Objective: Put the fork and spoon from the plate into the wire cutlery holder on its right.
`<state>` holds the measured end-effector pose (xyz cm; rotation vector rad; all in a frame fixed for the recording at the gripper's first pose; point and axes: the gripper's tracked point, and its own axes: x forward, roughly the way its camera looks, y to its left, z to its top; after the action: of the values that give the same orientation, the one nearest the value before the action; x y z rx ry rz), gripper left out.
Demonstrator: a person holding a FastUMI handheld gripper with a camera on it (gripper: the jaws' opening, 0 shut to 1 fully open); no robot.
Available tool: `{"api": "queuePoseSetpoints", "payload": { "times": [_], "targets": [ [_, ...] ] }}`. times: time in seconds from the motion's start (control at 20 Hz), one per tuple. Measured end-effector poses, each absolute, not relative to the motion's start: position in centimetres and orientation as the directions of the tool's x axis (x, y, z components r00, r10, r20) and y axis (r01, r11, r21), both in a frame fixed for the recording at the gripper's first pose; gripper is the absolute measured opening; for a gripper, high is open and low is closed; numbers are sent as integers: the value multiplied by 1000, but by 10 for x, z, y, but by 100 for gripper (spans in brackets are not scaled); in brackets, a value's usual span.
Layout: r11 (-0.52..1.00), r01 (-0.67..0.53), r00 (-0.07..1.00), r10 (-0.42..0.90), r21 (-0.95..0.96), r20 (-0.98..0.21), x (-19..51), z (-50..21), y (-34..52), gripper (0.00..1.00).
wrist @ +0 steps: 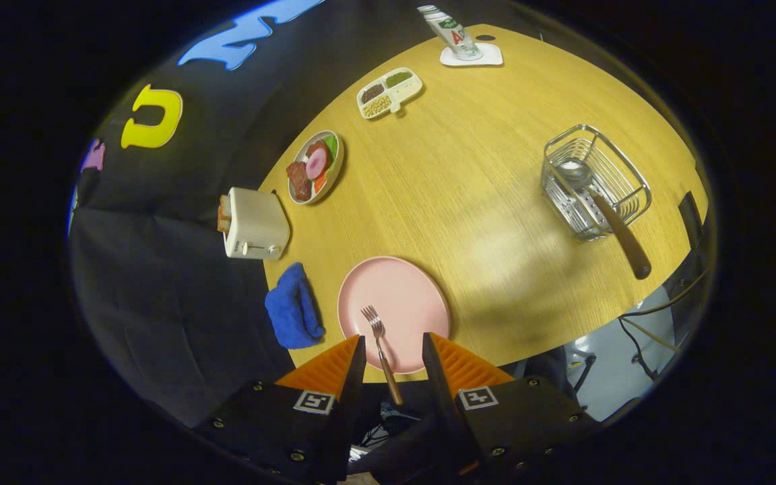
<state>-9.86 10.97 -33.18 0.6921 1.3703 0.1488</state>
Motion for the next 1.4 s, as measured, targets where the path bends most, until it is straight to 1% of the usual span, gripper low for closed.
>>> {"api": "queuePoseSetpoints", "payload": {
  "times": [0.3, 0.55, 0.8, 1.05, 1.25, 1.3, 1.35, 1.4],
  "targets": [
    [830, 204, 68, 518, 520, -853, -123, -359, 159, 52],
    [859, 153, -46, 500, 489, -865, -139, -389, 186, 52],
    [886, 89, -133, 464, 456, -876, -150, -417, 208, 52],
    [904, 47, -189, 426, 425, -885, -154, -438, 219, 52],
    [917, 24, -207, 393, 397, -896, -152, -455, 221, 52],
    [910, 37, -201, 413, 414, -889, -146, -454, 224, 52],
    [916, 48, -206, 400, 399, -893, -150, -466, 225, 34],
    [912, 54, -216, 408, 407, -887, -150, -464, 227, 16]
  ]
}}
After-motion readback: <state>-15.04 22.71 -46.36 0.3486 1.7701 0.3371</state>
